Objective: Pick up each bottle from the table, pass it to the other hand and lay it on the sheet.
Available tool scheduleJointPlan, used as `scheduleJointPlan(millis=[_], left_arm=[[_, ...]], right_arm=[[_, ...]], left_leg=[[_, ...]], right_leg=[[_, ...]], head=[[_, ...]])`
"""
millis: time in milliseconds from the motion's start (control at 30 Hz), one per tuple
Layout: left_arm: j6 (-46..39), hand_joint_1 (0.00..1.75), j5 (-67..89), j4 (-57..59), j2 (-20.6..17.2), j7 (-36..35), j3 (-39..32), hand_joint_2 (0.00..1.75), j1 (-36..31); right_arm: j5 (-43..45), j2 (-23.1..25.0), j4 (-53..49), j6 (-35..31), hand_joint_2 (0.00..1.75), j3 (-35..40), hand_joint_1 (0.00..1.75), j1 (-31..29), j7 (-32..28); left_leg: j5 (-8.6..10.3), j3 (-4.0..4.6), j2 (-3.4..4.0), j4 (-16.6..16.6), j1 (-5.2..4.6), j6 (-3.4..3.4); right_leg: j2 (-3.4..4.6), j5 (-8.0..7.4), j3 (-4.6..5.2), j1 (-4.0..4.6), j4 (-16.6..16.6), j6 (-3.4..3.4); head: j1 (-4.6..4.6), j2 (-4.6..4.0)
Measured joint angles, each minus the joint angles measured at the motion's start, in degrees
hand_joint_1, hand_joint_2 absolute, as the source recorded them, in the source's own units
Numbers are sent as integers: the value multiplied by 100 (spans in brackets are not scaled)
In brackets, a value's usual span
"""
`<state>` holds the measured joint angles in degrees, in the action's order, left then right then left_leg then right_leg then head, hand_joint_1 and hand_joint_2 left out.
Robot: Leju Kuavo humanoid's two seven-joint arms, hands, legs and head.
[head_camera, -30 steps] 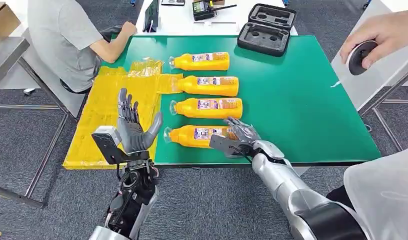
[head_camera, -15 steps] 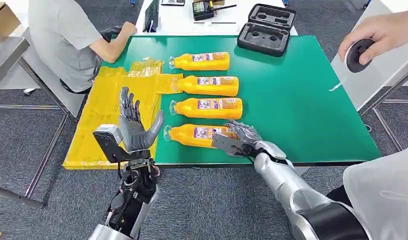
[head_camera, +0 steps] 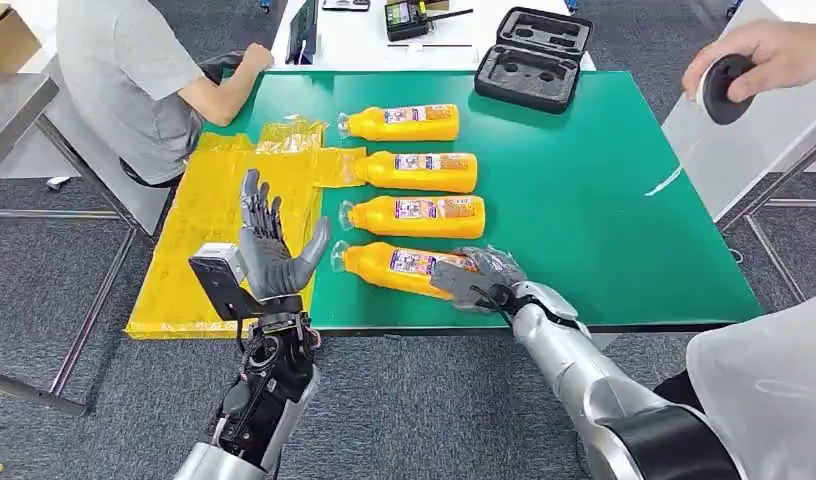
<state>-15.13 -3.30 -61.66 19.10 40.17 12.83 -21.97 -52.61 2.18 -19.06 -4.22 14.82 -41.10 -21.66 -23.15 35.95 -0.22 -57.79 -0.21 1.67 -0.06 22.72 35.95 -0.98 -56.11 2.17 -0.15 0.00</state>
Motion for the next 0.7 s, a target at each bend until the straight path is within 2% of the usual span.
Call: scheduleJointPlan(millis=[167, 300, 433, 567, 700], left_arm=[[-57, 0, 7, -2, 0, 0, 0, 175, 36], [-153, 0, 18, -65, 0, 0, 33, 175, 84], [-168, 0, 18, -160, 0, 0, 55, 175, 151], [-164, 0, 11, -212, 0, 0, 77, 175, 185], [-65, 0, -68, -302, 0, 0, 79, 175, 242]], right_arm=[[287, 2, 0, -72, 175, -197, 175, 51, -259], [817, 31, -15, -404, 175, -552, 175, 135, -974], [1303, 107, -120, -455, 175, -964, 175, 262, -1594], [1443, 151, -206, -455, 175, -1187, 175, 368, -1720], [1983, 208, -595, -343, 175, -1285, 175, 630, -1823]], left_leg=[[0, 0, 0, 0, 0, 0], [0, 1, -1, 0, 0, 0], [0, 2, -1, 0, 0, 0], [0, 2, -2, 0, 0, 0], [0, 2, -1, 0, 0, 0]], right_leg=[[0, 0, 0, 0, 0, 0], [-1, 0, 0, 0, 0, 0], [-1, 0, 0, 0, 0, 0], [-1, 0, 0, 0, 0, 0], [-1, 0, 0, 0, 0, 0]], head=[[-2, 0], [0, 0], [-2, 0], [0, 0], [-2, 0]])
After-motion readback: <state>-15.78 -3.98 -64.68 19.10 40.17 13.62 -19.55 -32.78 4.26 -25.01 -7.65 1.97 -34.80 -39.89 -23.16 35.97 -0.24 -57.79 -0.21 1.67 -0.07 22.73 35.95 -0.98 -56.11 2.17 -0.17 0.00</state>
